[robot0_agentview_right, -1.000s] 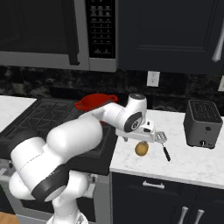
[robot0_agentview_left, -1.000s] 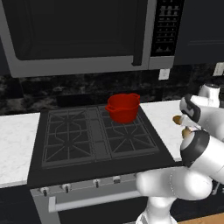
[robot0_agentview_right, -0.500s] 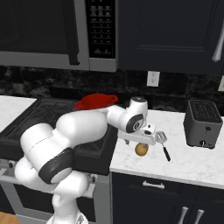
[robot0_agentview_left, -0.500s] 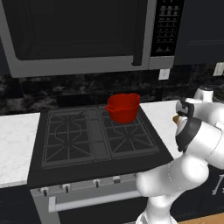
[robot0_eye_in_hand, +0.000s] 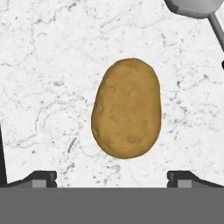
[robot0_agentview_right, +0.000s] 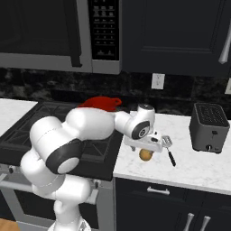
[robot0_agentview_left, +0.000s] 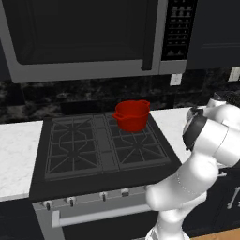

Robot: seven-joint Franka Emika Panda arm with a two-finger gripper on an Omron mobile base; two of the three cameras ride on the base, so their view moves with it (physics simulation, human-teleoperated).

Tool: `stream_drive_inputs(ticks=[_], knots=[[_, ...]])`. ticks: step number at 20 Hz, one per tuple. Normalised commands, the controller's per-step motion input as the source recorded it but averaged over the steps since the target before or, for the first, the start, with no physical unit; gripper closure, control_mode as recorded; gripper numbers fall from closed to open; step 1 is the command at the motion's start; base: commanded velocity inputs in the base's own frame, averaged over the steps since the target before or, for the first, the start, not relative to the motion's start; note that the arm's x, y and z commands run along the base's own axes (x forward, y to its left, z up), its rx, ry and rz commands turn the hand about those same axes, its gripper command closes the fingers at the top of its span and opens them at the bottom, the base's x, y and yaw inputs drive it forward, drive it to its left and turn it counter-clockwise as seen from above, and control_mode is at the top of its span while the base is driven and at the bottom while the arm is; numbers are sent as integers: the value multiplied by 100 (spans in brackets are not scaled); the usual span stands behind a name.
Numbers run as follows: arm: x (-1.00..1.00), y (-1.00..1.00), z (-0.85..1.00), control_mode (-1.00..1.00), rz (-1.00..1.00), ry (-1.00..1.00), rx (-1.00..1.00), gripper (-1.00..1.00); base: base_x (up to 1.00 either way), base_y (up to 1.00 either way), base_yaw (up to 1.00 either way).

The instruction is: Put the potato and avocado in the pot. Retrieve the spatula and lightly stir the vegetables in the pot.

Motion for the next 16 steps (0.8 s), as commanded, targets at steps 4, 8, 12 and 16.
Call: stream_drive_inputs(ticks=[4, 8, 12, 16], knots=[[18, -9, -21, -100, 0, 1, 2, -100, 0, 0, 0], [17, -10, -20, -100, 0, 1, 2, -100, 0, 0, 0], [20, -11, -18, -100, 0, 1, 3, -100, 0, 0, 0], [10, -1, -27, -100, 0, 3, 0, 100, 0, 0, 0]])
